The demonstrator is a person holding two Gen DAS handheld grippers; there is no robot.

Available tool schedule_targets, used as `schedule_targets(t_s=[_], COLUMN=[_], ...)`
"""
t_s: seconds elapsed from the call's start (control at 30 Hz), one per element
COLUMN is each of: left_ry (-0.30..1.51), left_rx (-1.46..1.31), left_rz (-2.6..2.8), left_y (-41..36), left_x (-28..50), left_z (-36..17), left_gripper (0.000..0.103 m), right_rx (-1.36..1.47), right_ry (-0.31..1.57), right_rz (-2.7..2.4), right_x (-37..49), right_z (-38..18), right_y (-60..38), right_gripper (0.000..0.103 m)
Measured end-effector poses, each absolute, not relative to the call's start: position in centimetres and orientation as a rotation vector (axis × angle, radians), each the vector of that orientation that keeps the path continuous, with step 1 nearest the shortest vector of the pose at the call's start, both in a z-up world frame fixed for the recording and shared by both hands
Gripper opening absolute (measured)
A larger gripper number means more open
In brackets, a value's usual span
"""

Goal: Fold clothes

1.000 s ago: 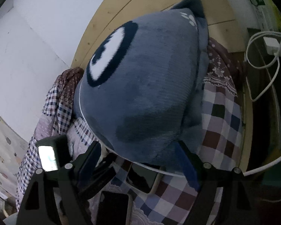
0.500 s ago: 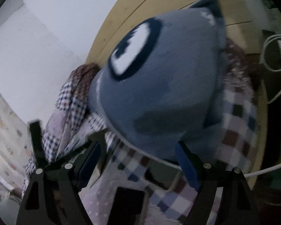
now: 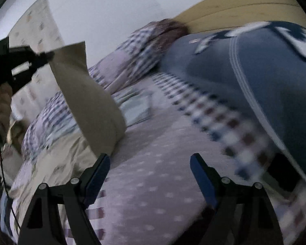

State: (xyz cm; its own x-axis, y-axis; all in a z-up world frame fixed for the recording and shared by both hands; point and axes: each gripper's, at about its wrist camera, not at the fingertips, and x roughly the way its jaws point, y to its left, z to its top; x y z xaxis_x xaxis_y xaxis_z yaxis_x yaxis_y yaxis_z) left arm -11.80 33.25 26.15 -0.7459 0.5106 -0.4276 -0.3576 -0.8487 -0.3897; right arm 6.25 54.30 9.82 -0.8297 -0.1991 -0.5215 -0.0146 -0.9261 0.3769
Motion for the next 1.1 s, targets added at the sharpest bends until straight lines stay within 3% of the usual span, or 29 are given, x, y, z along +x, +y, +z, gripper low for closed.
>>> schedule_targets(t_s=[0.3,0.6,1.1], left_ry=[-0.621,-0.882,-1.0], left_rx=[-0.691,-0.68,-0.705], left_rz=[2.681,2.799,2.86], left_y=[17.3,0.9,-8.3], left_x=[-10.4,-9.0,-7.6], left_z=[26.3,23.6,20.1], left_gripper=[0.007,0.007,0.007], right_rx=[1.007,1.042,1.118], right_ry=[-0.277,-0.219,0.067], right_rz=[-2.666,-2.604,-2.497], right_x=[0.9,-1.4,-8.4], right_z=[7.2,6.7,3.5], right_y=[42.8,37.5,27.3], right_gripper=[0.084,0.084,0.084])
